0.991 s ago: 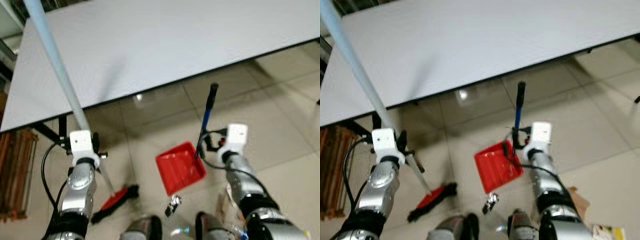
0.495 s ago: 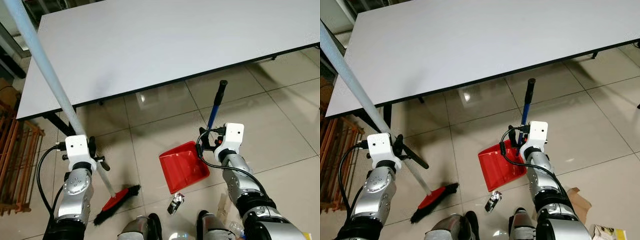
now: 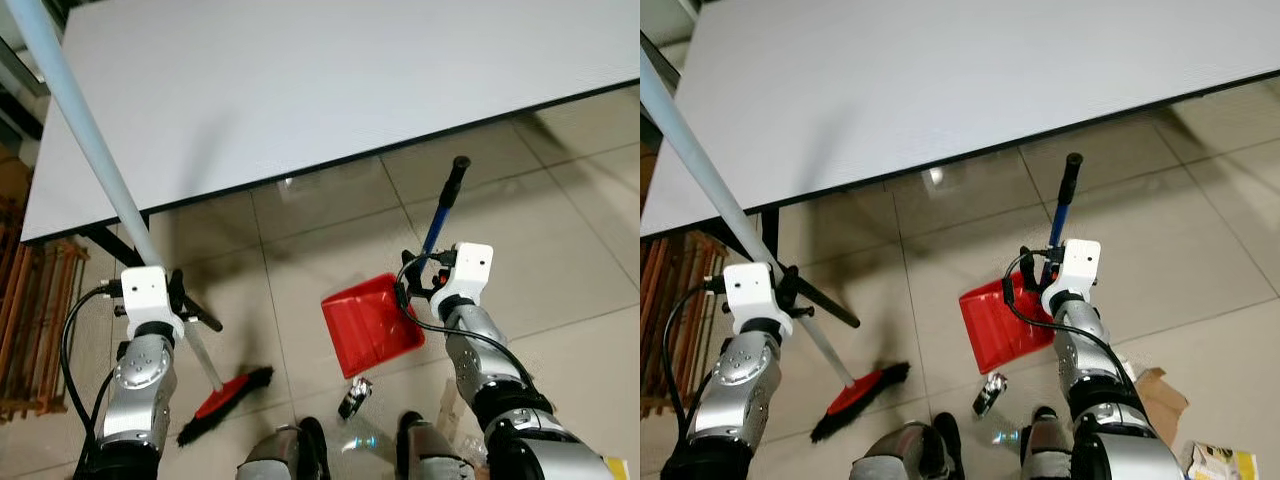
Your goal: Sweep floor
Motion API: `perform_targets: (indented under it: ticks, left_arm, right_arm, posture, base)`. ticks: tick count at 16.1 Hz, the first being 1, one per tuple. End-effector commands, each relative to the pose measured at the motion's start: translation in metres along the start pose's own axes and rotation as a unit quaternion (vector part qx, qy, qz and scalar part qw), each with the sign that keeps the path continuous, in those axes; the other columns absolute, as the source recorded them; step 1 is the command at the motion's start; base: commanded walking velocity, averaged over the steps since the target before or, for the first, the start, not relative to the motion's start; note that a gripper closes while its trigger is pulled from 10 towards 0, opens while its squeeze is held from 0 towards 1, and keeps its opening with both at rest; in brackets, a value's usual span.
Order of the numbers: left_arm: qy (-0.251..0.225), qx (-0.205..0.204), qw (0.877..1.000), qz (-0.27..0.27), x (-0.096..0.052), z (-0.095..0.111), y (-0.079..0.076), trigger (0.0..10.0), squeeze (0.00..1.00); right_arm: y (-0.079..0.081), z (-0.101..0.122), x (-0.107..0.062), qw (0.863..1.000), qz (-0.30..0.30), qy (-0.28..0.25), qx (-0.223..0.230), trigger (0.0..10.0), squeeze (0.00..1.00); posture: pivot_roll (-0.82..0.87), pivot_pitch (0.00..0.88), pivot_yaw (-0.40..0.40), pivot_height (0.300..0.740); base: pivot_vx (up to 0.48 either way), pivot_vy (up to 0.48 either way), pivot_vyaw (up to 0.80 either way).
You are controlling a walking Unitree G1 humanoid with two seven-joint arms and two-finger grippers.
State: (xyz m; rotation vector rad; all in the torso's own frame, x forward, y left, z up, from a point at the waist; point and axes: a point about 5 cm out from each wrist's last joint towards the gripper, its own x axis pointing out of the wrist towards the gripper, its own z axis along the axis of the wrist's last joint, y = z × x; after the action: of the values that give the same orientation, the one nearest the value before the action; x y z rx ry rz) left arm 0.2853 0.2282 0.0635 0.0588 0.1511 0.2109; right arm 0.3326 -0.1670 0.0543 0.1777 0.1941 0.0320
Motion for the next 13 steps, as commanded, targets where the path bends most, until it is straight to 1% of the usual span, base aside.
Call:
perform_targets:
  ticks: [1, 5, 10, 13]
  left_arm:
    - [0.001, 0.013, 1.000, 0.006, -0.002, 0.000, 0.009, 10.0, 0.00]
    - [0.002, 0.010, 1.000, 0.002, 0.001, 0.001, 0.002, 10.0, 0.00]
    - [0.008, 0.005, 1.000, -0.004, 0.002, -0.002, -0.001, 10.0, 0.00]
    - [0.009, -0.008, 1.000, -0.001, 0.010, -0.002, -0.007, 10.0, 0.00]
  right_arm:
    - [0.004, -0.005, -0.001, 1.000, -0.002, 0.008, 0.007, 10.0, 0.00]
    - [0.008, -0.003, 0.001, 1.000, 0.002, 0.006, 0.002, 10.0, 0.00]
    - [0.014, -0.004, 0.003, 1.000, 0.002, 0.008, 0.003, 10.0, 0.00]
    - [0.018, -0.004, 0.004, 1.000, 0.010, 0.013, -0.003, 10.0, 0.00]
  posture:
    - [-0.10, 0.264, 0.197, 0.740]
    - [-0.11, 0.246, 0.195, 0.740]
    - [-0.13, 0.219, 0.192, 0.740]
    - [-0.15, 0.183, 0.172, 0.740]
  base:
    - [0.000, 0.000, 0.00]
    - [0.000, 0.000, 0.00]
    - [0.000, 0.000, 0.00]
    - [0.000, 0.000, 0.00]
